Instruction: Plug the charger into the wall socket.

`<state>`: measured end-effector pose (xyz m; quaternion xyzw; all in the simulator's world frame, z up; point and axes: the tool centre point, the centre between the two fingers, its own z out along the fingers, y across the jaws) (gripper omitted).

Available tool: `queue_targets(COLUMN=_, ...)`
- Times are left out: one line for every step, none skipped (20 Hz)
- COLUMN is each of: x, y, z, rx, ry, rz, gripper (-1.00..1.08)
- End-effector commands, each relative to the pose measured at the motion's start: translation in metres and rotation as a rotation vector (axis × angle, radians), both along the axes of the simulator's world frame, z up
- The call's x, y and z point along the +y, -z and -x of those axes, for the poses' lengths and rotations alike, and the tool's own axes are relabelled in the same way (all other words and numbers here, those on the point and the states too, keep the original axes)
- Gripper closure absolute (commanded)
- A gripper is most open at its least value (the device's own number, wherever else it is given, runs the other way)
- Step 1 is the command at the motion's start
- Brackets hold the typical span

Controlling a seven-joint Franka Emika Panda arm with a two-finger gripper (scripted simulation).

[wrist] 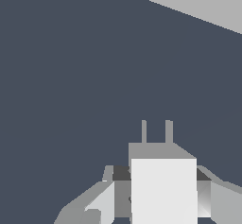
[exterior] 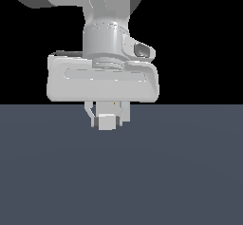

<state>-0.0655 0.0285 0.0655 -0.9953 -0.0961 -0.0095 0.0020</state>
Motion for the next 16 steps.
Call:
queue_targets(x=0.003, y=-0.007, z=-0.007, rx=0.000, ry=0.066, rz=0.000, gripper=1.08)
queue_targets(x=0.005, y=-0.009, z=-0.010, rx=0.000, ry=0.092, rz=0.000, gripper=1.08)
queue_targets(x=0.006, y=-0.012, z=-0.013, rx=0.000, ry=0.117, rz=0.000, gripper=1.08)
queue_targets(x=0.006, y=-0.014, z=-0.016, rx=0.000, ry=0.141, rz=0.000, gripper=1.08)
queue_targets(x=0.007, y=-0.016, z=-0.019, rx=0.000, ry=0.164, rz=0.000, gripper=1.08)
queue_targets(x=0.008, y=-0.018, z=-0.022, rx=0.000, ry=0.185, rz=0.001, gripper=1.08)
queue_targets(x=0.008, y=-0.020, z=-0.024, rx=0.001, ry=0.206, rz=0.001, gripper=1.08)
queue_targets(x=0.009, y=-0.022, z=-0.027, rx=0.001, ry=0.225, rz=0.001, gripper=1.08)
queue_targets(x=0.009, y=-0.024, z=-0.029, rx=0.001, ry=0.243, rz=0.001, gripper=1.08)
queue_targets(x=0.009, y=-0.026, z=-0.031, rx=0.001, ry=0.259, rz=0.001, gripper=1.08)
queue_targets(x=0.010, y=-0.027, z=-0.033, rx=0.001, ry=0.275, rz=0.001, gripper=1.08)
queue_targets(x=0.010, y=-0.028, z=-0.035, rx=0.001, ry=0.289, rz=0.001, gripper=1.08)
queue_targets(x=0.010, y=-0.030, z=-0.036, rx=0.001, ry=0.302, rz=0.001, gripper=1.08)
queue_targets(x=0.010, y=-0.031, z=-0.038, rx=0.001, ry=0.313, rz=0.002, gripper=1.08)
queue_targets(x=0.010, y=-0.032, z=-0.039, rx=0.001, ry=0.323, rz=0.002, gripper=1.08)
queue_targets(x=0.010, y=-0.032, z=-0.040, rx=0.001, ry=0.332, rz=0.002, gripper=1.08)
